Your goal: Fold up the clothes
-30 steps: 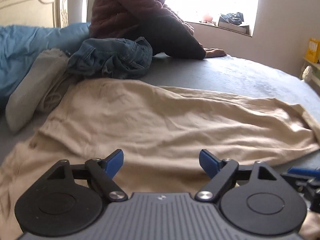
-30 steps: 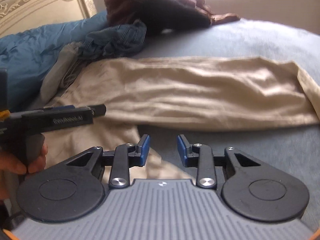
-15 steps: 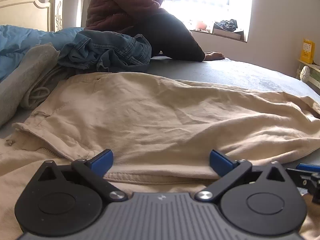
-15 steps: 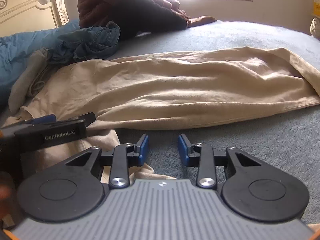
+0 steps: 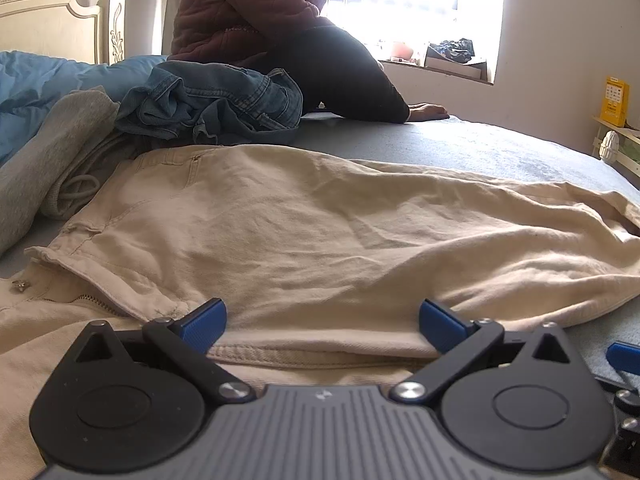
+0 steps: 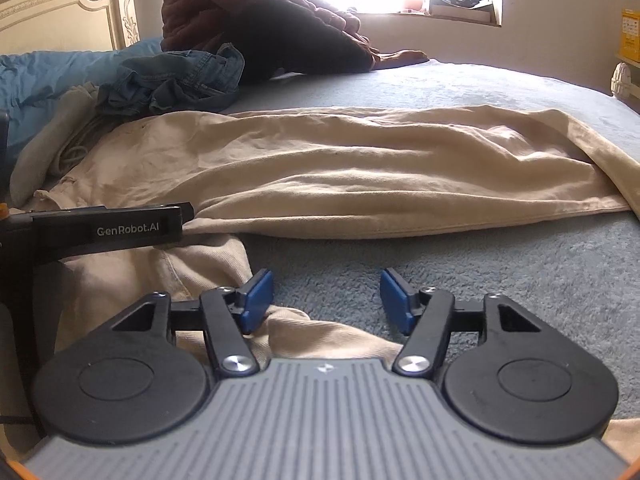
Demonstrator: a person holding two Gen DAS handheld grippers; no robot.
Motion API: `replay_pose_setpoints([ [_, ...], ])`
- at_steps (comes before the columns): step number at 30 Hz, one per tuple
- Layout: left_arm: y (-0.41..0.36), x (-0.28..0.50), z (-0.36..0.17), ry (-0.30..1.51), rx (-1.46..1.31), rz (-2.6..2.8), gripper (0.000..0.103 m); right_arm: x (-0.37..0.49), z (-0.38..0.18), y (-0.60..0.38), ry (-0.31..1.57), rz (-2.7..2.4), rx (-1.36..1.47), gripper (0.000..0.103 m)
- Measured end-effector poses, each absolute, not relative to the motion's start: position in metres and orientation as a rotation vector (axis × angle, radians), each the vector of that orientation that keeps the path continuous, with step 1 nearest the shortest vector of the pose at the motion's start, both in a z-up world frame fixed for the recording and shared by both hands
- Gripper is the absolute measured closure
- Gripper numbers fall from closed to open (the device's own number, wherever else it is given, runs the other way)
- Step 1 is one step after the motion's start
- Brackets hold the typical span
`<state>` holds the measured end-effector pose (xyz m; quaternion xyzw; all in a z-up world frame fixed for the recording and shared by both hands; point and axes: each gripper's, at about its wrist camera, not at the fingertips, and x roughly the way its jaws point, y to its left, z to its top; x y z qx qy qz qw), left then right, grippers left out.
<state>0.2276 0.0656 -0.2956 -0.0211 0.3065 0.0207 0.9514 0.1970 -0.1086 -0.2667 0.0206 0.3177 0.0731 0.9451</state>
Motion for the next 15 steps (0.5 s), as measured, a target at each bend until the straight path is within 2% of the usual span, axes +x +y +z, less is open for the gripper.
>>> replay_pose_setpoints([
  [15,0.0659,0.2279,-0.2953,0.624,-0.044,0.041,0.0,0.1947,-0.2684,-0.105,0.648,0.126,0.02,0.04],
])
